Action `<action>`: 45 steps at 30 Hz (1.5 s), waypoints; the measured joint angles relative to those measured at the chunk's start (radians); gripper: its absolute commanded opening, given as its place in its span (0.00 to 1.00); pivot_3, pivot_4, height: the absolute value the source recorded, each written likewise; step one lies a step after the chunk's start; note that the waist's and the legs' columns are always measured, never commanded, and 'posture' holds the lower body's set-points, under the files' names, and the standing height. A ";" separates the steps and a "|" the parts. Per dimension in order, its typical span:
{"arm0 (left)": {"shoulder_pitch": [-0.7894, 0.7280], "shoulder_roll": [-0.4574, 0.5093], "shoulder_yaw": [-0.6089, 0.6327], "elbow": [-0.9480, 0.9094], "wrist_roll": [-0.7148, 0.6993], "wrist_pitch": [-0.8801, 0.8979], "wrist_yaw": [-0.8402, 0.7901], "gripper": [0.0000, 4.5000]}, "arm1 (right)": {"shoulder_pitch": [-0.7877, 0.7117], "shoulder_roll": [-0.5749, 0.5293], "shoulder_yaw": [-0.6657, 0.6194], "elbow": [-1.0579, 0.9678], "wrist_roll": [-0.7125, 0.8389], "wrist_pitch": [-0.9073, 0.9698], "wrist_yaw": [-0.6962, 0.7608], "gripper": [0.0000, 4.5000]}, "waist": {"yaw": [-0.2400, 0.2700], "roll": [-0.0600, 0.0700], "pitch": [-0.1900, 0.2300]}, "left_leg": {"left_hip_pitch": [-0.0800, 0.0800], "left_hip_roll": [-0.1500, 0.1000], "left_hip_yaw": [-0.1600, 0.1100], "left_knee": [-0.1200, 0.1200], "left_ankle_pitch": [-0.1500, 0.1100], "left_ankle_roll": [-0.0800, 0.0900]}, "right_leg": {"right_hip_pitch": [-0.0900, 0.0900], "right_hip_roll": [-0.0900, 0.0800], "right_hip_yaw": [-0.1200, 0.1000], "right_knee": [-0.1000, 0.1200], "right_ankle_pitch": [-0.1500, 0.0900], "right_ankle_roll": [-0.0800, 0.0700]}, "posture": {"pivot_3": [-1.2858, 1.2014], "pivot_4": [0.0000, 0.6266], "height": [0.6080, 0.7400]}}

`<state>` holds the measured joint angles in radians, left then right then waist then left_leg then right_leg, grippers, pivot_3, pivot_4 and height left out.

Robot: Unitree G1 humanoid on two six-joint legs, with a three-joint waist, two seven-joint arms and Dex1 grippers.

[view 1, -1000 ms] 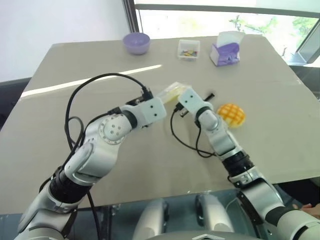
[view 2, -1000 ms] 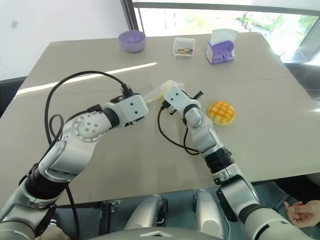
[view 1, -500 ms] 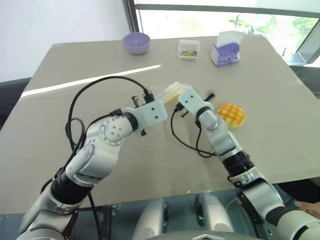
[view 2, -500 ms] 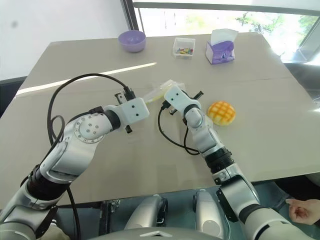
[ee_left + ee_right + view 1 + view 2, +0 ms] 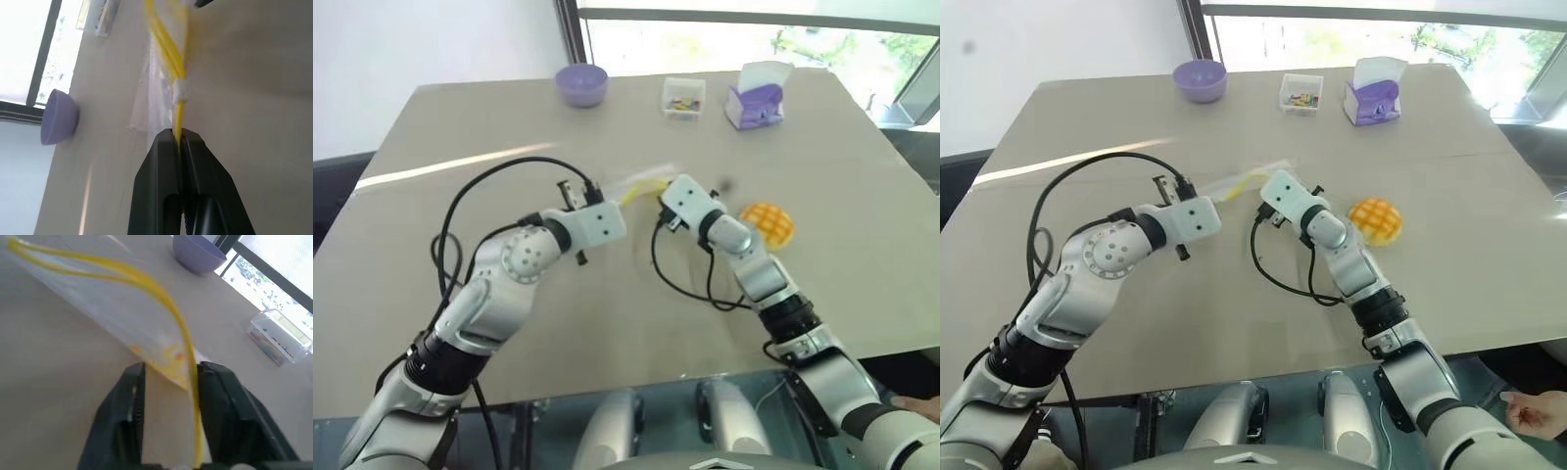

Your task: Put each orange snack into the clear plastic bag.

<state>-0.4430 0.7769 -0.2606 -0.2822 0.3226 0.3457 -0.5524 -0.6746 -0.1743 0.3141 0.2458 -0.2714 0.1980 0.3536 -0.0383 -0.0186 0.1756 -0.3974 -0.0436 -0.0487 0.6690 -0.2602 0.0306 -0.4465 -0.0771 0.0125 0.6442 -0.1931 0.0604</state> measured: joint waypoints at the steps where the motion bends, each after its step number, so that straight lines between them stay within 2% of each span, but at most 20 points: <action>1: -0.001 0.002 0.020 0.030 -0.010 -0.051 0.005 0.00 | 0.012 -0.029 0.000 -0.013 -0.002 -0.014 0.013 0.49 | 0.003 0.000 0.000 | 0.000 -0.001 0.000 0.000 0.000 0.000 | 0.000 -0.001 0.000 0.000 0.000 0.000 | 0.52 0.24 1.00; 4: -0.011 0.011 0.061 0.122 -0.034 -0.173 0.008 0.00 | 0.052 -0.103 -0.005 -0.049 -0.003 -0.027 0.046 0.49 | 0.003 0.000 0.000 | 0.000 -0.002 0.000 0.000 0.000 0.000 | 0.000 -0.002 0.000 -0.001 0.000 0.000 | 0.52 0.24 1.00; 5: -0.017 0.014 0.067 0.152 -0.041 -0.209 0.005 0.00 | 0.065 -0.118 -0.010 -0.064 0.001 -0.028 0.057 0.44 | 0.003 0.000 0.000 | 0.000 -0.002 0.000 0.000 0.000 0.000 | 0.000 -0.002 0.000 -0.001 0.000 0.000 | 0.52 0.24 1.00; 7: -0.026 0.016 0.076 0.192 -0.052 -0.259 0.001 0.00 | 0.077 -0.133 -0.020 -0.090 0.011 -0.027 0.075 0.32 | -0.002 0.000 0.000 | 0.000 -0.001 0.000 0.000 0.000 0.000 | 0.000 -0.001 0.000 0.000 0.000 0.000 | 0.52 0.24 1.00; 10: -0.036 0.011 0.084 0.233 -0.080 -0.346 -0.019 0.00 | 0.096 -0.149 -0.034 -0.156 0.042 -0.027 0.107 0.00 | -0.003 0.000 0.000 | 0.000 0.000 0.001 0.000 -0.001 0.001 | 0.000 -0.001 0.000 0.000 0.000 0.000 | 0.52 0.24 1.00; 15: -0.050 0.006 0.096 0.288 -0.119 -0.441 -0.065 0.00 | 0.102 -0.109 -0.045 -0.225 0.092 -0.027 0.144 0.00 | -0.003 0.000 0.000 | 0.000 -0.001 0.001 0.001 -0.001 0.003 | 0.000 -0.001 0.000 0.001 0.000 0.000 | 0.52 0.24 1.00; 23: -0.056 0.001 0.111 0.303 -0.184 -0.447 -0.135 0.00 | 0.053 -0.028 -0.013 -0.183 0.076 -0.028 0.120 0.00 | -0.002 0.000 0.000 | 0.000 -0.001 0.000 0.001 -0.001 0.001 | 0.000 -0.001 0.000 0.001 0.000 0.000 | 0.52 0.24 1.00; 32: -0.036 0.002 0.138 0.294 -0.208 -0.442 -0.158 0.00 | 0.052 -0.038 -0.013 -0.149 0.063 -0.028 0.128 0.00 | -0.002 0.000 0.000 | 0.000 -0.001 0.000 0.001 0.000 0.001 | 0.000 -0.001 0.000 0.001 0.000 0.000 | 0.52 0.24 1.00; 36: -0.024 0.001 0.138 0.290 -0.208 -0.441 -0.161 0.00 | 0.065 -0.050 -0.009 -0.193 0.094 -0.024 0.190 0.00 | -0.003 0.000 0.000 | 0.000 -0.001 0.000 0.001 -0.001 0.002 | 0.000 0.000 0.000 0.001 0.000 0.000 | 0.52 0.24 1.00; 45: -0.024 -0.021 0.141 0.264 -0.214 -0.417 -0.162 0.00 | 0.065 -0.059 0.022 -0.178 0.052 -0.037 0.183 0.00 | -0.003 0.000 0.000 | 0.000 -0.001 0.000 0.001 0.000 0.001 | 0.000 0.000 0.000 0.001 0.000 0.000 | 0.52 0.24 1.00</action>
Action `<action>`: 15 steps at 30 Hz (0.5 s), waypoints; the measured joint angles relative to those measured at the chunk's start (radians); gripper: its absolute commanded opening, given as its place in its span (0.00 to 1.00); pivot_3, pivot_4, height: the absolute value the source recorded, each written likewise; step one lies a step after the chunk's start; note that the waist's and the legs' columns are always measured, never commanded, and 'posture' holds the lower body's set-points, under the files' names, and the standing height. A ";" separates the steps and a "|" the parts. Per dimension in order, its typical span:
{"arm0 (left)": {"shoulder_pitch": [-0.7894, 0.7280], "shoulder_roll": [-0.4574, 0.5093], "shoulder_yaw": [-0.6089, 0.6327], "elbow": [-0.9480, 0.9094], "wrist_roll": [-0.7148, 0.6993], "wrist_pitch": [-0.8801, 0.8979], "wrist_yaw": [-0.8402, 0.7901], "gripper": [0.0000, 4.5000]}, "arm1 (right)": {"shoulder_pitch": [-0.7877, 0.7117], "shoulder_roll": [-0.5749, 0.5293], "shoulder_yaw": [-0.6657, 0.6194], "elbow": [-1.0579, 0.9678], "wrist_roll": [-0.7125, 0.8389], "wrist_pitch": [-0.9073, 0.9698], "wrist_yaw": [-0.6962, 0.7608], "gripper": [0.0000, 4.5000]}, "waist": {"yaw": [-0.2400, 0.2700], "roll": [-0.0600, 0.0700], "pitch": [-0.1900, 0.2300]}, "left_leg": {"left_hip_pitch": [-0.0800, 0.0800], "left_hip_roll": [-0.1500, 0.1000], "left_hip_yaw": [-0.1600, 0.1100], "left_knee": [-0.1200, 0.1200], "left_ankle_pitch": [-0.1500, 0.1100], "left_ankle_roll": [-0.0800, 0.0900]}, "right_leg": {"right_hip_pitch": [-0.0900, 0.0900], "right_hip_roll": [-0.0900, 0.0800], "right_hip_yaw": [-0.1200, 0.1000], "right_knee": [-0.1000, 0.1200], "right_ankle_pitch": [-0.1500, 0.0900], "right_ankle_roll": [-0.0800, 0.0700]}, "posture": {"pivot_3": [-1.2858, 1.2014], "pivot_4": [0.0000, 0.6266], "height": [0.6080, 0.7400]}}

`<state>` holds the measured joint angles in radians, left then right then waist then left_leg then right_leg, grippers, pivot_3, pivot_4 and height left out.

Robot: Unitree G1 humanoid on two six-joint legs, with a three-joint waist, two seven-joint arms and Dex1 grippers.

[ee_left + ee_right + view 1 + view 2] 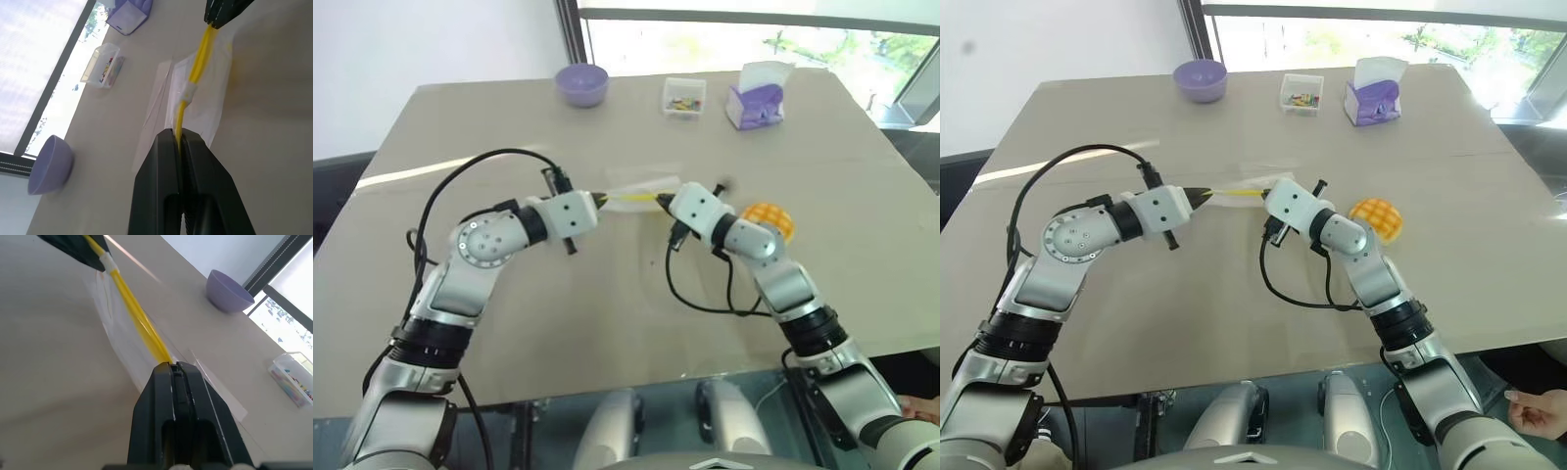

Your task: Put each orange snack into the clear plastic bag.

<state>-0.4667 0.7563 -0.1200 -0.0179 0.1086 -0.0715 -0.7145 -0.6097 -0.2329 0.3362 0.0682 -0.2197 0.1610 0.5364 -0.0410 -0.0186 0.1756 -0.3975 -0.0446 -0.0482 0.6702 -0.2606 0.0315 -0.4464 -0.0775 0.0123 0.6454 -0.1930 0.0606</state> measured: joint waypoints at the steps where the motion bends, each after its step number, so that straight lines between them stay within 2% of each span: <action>1: 0.000 -0.002 0.000 -0.001 -0.004 0.005 -0.001 0.00 | 0.000 0.000 0.004 0.008 -0.009 -0.008 -0.003 0.00 | 0.000 0.000 0.000 | 0.000 0.000 0.000 0.000 0.000 0.000 | 0.000 0.000 0.000 0.000 0.000 0.000 | 0.52 0.24 1.00; 8: 0.021 -0.004 0.008 -0.020 -0.025 0.023 -0.012 0.00 | -0.001 0.004 -0.013 0.047 -0.028 -0.008 -0.063 0.00 | 0.000 0.000 0.000 | 0.000 0.000 0.000 0.000 0.000 0.000 | 0.000 0.000 0.000 0.000 0.000 0.000 | 0.52 0.24 1.00; 15: 0.043 0.008 0.008 -0.021 -0.022 -0.032 -0.033 0.00 | -0.002 -0.015 -0.035 0.046 0.010 0.016 -0.019 0.00 | 0.001 0.000 0.000 | 0.000 0.000 0.000 0.000 0.000 0.001 | 0.000 0.000 0.000 0.000 0.000 0.000 | 0.52 0.24 1.00</action>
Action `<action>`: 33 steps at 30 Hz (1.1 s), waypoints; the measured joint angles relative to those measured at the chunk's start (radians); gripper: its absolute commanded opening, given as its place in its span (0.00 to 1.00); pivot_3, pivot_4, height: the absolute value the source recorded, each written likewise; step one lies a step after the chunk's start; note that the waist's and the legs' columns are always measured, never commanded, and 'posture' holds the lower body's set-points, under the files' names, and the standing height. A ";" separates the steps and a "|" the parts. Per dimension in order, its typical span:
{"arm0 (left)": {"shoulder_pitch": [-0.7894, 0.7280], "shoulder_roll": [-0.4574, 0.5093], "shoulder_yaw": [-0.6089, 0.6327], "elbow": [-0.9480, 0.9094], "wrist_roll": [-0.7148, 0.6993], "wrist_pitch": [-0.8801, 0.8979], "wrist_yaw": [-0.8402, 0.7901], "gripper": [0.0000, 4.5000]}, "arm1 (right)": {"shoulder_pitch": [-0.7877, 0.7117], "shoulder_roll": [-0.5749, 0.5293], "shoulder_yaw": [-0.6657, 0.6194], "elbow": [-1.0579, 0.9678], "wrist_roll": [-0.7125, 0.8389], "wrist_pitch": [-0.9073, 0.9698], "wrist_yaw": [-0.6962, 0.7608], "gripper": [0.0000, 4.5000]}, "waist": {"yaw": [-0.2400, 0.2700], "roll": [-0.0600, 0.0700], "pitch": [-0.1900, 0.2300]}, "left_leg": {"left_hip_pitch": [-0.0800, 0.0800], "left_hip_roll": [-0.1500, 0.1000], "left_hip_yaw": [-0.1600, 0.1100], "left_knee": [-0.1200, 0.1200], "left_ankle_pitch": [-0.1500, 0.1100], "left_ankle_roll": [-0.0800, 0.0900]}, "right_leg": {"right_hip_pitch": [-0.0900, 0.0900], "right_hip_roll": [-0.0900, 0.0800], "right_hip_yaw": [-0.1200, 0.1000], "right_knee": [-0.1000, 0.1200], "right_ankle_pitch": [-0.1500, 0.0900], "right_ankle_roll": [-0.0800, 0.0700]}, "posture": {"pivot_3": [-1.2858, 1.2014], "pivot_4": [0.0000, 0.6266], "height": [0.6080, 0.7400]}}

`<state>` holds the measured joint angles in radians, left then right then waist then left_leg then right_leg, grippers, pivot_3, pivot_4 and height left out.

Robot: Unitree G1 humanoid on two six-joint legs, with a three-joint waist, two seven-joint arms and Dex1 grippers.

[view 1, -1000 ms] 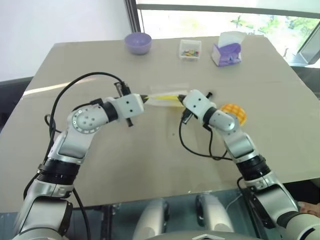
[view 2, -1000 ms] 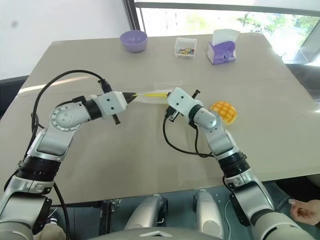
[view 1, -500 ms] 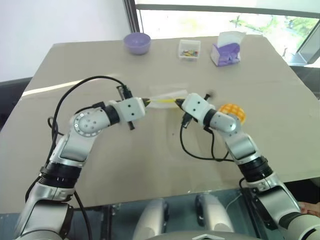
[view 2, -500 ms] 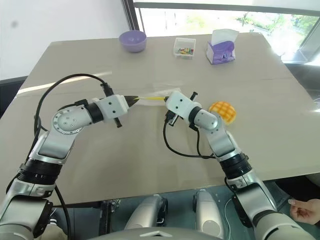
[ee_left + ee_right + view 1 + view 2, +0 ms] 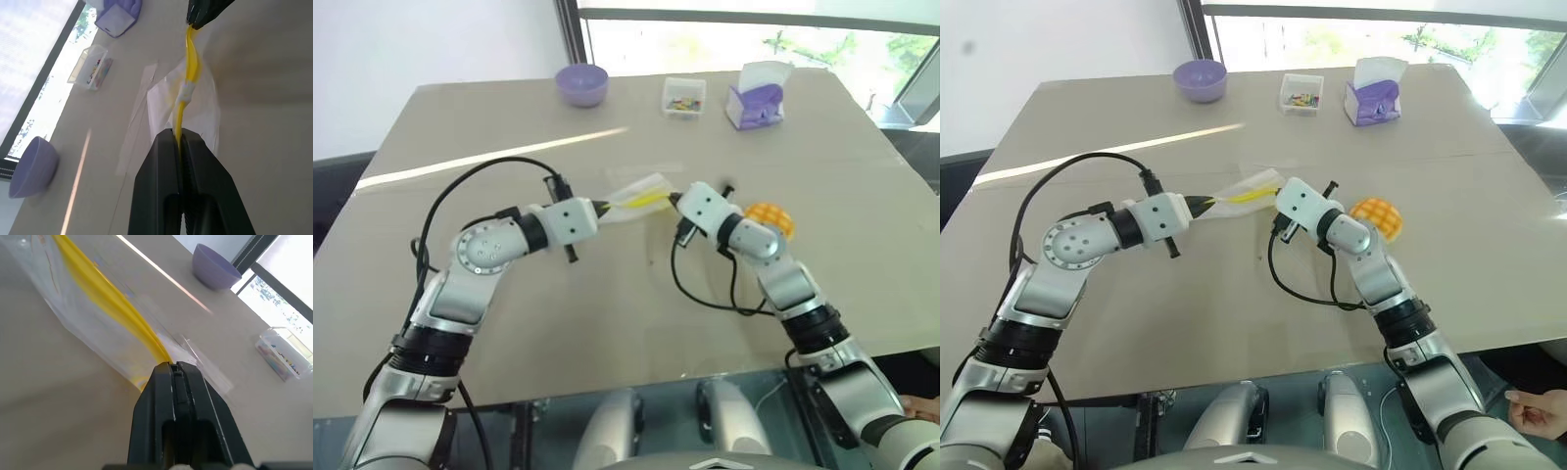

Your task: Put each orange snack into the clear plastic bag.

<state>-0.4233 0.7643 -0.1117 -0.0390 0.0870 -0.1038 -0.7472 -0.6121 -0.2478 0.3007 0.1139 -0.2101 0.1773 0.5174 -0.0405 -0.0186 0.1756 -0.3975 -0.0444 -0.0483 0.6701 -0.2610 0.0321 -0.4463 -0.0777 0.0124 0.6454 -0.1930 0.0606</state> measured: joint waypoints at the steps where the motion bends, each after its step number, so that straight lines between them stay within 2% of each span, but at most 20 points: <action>1: 0.001 0.002 0.000 0.000 0.000 -0.004 -0.001 0.00 | 0.000 -0.002 0.000 0.000 0.004 0.002 0.004 0.00 | 0.000 0.000 0.000 | 0.000 0.000 0.000 0.000 0.000 0.000 | 0.000 0.000 0.000 0.000 0.000 0.000 | 0.52 0.24 1.00; 17: 0.038 0.016 0.000 -0.008 0.010 -0.049 -0.012 0.00 | 0.040 -0.052 -0.004 -0.164 0.172 0.062 0.200 0.00 | 0.001 0.000 0.000 | 0.000 0.000 0.000 0.000 -0.002 0.003 | 0.000 0.000 0.000 0.000 0.000 0.000 | 0.52 0.24 1.00; 33: 0.065 0.016 0.000 -0.021 0.012 -0.051 -0.012 0.00 | 0.040 -0.061 0.019 -0.184 0.177 0.080 0.234 0.00 | 0.002 0.000 0.000 | 0.000 0.000 0.000 0.000 -0.002 0.003 | 0.000 0.000 0.000 0.000 0.000 0.000 | 0.52 0.24 1.00</action>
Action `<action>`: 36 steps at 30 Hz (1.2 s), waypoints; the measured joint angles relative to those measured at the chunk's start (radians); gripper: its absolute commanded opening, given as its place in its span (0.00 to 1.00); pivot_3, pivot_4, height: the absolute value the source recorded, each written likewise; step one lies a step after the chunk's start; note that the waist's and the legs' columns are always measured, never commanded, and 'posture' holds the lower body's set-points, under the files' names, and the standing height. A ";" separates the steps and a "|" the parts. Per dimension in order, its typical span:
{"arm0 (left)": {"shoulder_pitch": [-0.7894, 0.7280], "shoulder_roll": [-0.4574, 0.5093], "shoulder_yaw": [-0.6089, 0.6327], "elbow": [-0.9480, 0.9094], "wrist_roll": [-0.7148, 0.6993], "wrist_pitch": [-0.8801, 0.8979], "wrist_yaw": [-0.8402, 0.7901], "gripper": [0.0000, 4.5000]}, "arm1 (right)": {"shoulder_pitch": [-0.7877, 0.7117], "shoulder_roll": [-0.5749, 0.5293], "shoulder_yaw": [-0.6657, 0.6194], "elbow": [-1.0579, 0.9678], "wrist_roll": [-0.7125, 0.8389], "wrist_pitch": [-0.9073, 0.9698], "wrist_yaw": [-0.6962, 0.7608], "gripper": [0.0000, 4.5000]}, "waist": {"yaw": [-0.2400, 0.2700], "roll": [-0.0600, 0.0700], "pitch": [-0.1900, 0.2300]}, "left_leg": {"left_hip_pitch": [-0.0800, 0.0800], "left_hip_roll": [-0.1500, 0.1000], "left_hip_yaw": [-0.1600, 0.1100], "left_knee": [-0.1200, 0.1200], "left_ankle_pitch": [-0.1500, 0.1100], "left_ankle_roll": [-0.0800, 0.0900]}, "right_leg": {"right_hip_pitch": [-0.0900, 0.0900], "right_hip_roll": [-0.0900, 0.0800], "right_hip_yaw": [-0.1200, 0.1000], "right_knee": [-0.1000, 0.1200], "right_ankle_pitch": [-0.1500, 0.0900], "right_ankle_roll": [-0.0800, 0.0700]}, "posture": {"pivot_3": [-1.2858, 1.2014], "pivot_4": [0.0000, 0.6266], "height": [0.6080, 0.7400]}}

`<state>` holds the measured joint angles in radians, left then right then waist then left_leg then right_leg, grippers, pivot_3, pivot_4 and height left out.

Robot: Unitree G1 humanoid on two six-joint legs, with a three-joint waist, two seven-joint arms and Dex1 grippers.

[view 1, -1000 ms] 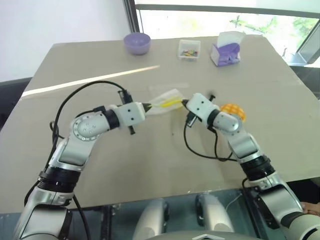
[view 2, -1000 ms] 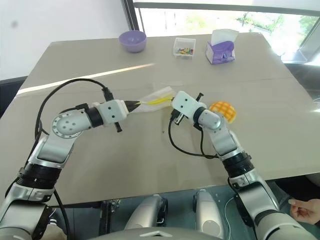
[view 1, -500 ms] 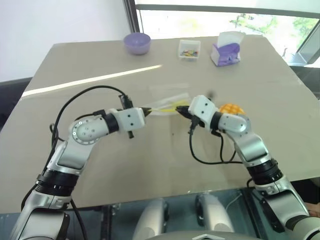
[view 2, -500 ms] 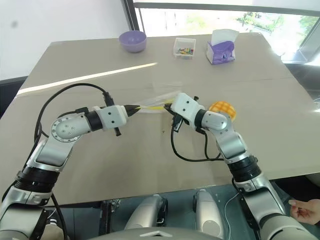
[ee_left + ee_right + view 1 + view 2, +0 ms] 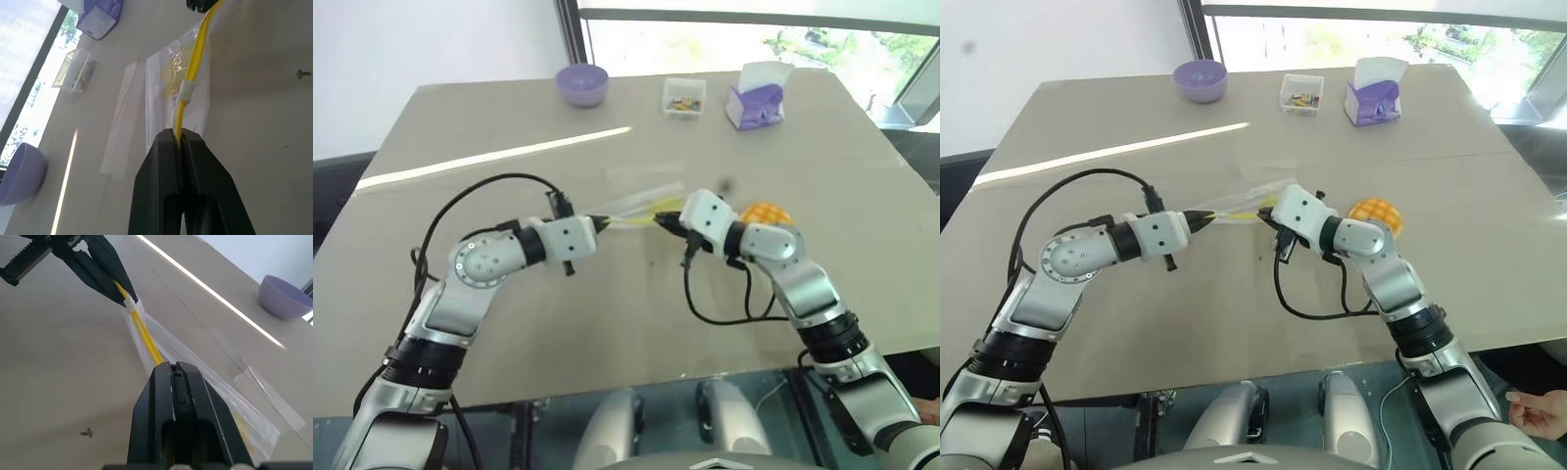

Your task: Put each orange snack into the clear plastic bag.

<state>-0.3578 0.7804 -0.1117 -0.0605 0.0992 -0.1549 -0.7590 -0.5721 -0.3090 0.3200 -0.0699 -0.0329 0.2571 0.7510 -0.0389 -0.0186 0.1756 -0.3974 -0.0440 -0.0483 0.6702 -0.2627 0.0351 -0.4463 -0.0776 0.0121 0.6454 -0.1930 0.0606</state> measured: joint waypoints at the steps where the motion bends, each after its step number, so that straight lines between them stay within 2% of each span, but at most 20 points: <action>1: 0.000 0.000 0.000 -0.001 0.000 0.000 0.000 0.00 | 0.000 0.000 0.002 0.000 -0.001 0.000 0.000 0.00 | 0.000 0.000 0.000 | 0.000 0.000 0.000 0.000 0.000 0.000 | 0.000 0.000 0.000 0.000 0.000 0.000 | 0.52 0.24 1.00; 27: 0.020 0.003 0.000 -0.036 0.000 -0.003 -0.011 0.00 | -0.027 0.019 0.026 0.048 -0.034 -0.008 -0.007 0.00 | 0.000 0.000 0.000 | 0.000 0.000 0.000 0.000 0.000 0.000 | 0.000 0.000 0.000 0.000 0.000 0.000 | 0.52 0.24 1.00; 32: 0.022 0.003 0.000 -0.038 -0.002 0.001 -0.014 0.00 | -0.026 -0.015 0.020 0.023 -0.009 -0.008 0.026 0.00 | 0.001 0.000 0.000 | 0.000 0.000 0.000 0.000 0.000 0.000 | 0.000 0.000 0.000 0.000 0.000 0.000 | 0.52 0.24 1.00; 36: 0.023 0.003 0.000 -0.039 -0.003 0.009 -0.019 0.00 | -0.005 -0.086 -0.002 0.009 -0.002 -0.013 0.038 0.00 | 0.005 0.000 0.000 | 0.000 0.000 0.000 0.000 0.000 0.000 | 0.000 0.000 0.000 0.000 0.000 0.000 | 0.52 0.24 1.00</action>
<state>-0.3353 0.7833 -0.1116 -0.0991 0.0965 -0.1461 -0.7781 -0.5769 -0.3952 0.3178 -0.0605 -0.0353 0.2445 0.7893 -0.0340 -0.0186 0.1756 -0.3974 -0.0441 -0.0484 0.6703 -0.2628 0.0352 -0.4460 -0.0779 0.0118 0.6451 -0.1930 0.0606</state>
